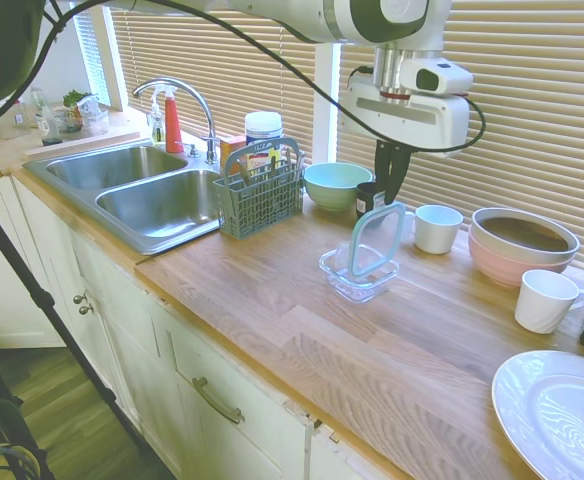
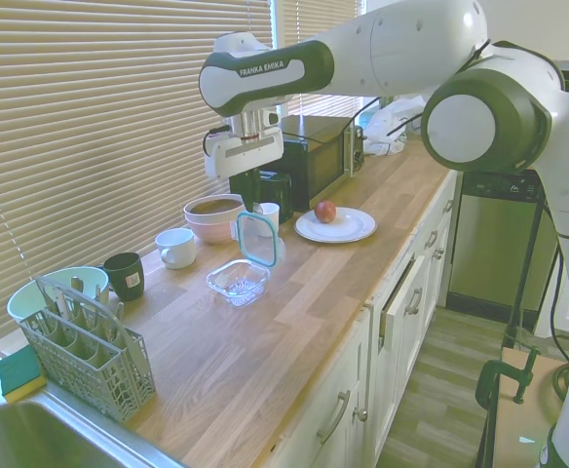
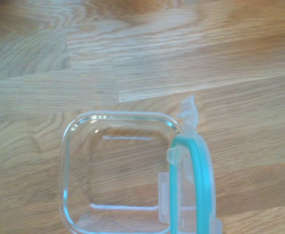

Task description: Cover the lid of the food container

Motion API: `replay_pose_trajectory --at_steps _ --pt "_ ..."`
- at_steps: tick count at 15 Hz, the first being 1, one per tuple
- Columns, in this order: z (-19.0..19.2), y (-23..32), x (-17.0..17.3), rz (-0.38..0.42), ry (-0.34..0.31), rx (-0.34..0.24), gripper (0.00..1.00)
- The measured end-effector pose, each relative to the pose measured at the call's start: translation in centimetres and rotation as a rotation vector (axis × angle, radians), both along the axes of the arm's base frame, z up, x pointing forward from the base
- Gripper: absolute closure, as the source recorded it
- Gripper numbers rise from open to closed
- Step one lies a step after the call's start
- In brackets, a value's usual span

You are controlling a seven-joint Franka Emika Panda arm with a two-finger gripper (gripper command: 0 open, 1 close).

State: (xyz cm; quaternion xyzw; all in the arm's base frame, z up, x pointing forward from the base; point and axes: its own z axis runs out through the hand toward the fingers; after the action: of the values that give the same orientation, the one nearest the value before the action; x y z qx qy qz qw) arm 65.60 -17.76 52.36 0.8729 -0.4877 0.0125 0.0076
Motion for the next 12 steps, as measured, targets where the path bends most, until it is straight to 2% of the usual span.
replay_pose_trajectory --at_steps 6,12 --pt "1.0 -2.9 -1.0 -0.045 -0.015 -0.006 1.00" --pt "0.2 -4.2 -1.3 -0.057 -0.003 -0.004 1.00"
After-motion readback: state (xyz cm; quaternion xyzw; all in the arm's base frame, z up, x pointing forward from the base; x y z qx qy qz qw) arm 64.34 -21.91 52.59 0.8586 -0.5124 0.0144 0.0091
